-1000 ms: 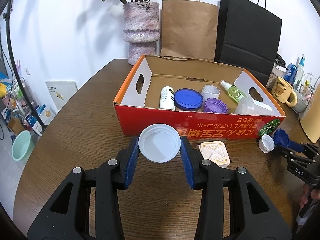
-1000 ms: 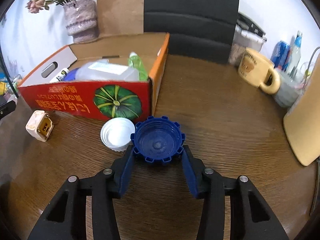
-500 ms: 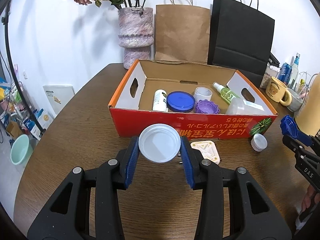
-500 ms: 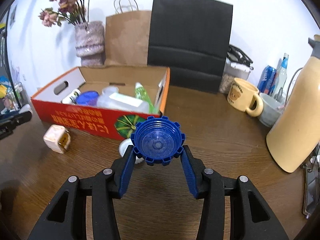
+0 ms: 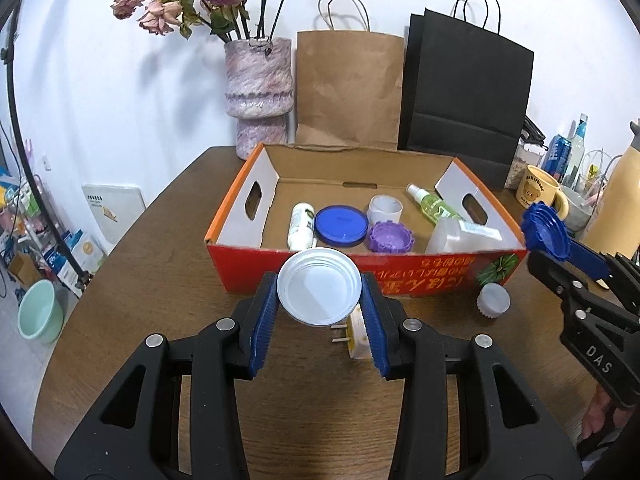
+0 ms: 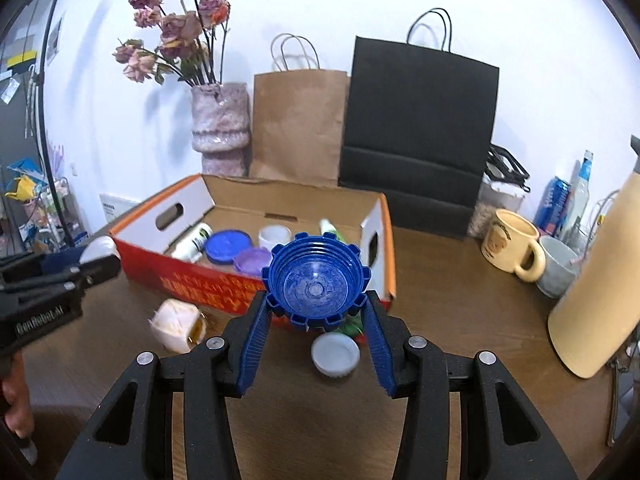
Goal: Organize rigid objects
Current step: 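Carry the white lid and blue cap over the box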
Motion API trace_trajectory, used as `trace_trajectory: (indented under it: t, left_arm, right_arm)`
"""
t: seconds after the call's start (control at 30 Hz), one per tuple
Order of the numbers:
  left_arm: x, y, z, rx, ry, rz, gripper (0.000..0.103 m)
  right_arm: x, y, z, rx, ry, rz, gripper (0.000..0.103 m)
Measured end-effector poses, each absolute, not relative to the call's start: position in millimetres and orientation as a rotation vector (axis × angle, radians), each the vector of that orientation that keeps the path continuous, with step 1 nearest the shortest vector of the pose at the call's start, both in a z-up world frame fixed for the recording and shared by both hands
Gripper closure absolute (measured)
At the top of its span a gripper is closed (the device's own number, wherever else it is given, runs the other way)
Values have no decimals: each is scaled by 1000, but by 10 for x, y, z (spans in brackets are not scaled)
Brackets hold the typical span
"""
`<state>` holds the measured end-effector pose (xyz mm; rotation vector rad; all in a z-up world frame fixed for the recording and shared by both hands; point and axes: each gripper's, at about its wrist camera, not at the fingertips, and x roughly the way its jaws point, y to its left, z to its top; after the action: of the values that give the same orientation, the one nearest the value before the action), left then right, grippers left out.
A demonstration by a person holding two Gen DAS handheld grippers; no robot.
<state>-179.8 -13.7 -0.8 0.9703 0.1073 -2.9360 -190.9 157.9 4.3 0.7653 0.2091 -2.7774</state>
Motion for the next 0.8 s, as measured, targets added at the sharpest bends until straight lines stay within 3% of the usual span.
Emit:
trace_trajectory:
  t: [0.8]
  left_arm:
    - [-2379, -186, 151, 901, 185, -2921, 66]
  right_arm:
    - [-2433, 1375, 106, 746, 185, -2777, 52]
